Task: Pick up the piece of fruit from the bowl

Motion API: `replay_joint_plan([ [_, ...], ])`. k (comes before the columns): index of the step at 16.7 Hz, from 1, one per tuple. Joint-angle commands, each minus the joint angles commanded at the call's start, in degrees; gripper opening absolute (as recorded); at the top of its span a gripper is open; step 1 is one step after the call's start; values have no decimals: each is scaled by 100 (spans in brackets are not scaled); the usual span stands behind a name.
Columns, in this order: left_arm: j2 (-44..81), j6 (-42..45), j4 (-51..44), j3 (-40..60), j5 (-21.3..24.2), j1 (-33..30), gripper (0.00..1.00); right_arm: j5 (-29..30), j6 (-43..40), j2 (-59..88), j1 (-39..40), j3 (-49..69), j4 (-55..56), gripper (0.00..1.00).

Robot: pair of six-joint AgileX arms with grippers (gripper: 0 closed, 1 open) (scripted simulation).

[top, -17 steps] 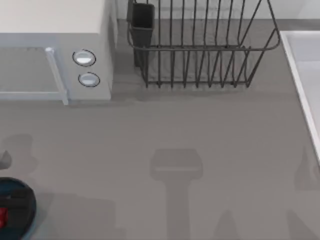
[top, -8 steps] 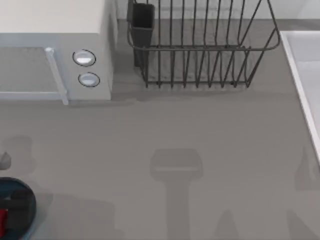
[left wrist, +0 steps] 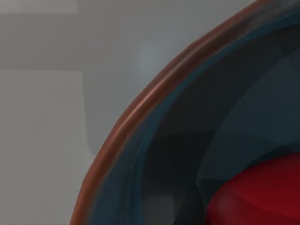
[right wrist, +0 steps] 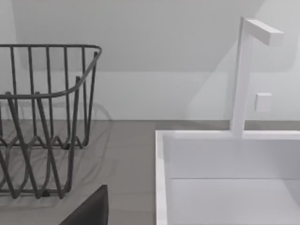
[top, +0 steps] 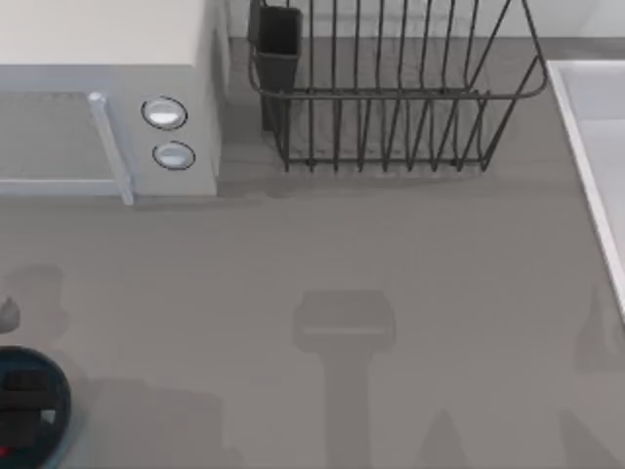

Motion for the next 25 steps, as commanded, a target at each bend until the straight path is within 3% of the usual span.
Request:
replay_joint_plan([
  [3,0,0,0,0,0,0,2,0,0,0,0,0,0,100],
  [4,0,0,0,0,0,0,0,0,0,0,0,0,0,100],
  [11,0,0,0,0,0,0,0,0,0,0,0,0,0,100],
  [15,-329,-18,-511,480,-113,-28,0,0,0,0,0,0,0,100],
  [19,-252,-33,-1634,1585,-116,-44,0,0,0,0,0,0,0,100],
  [25,-321,-82,-4529,4306,-119,-92,0,0,0,0,0,0,0,100],
])
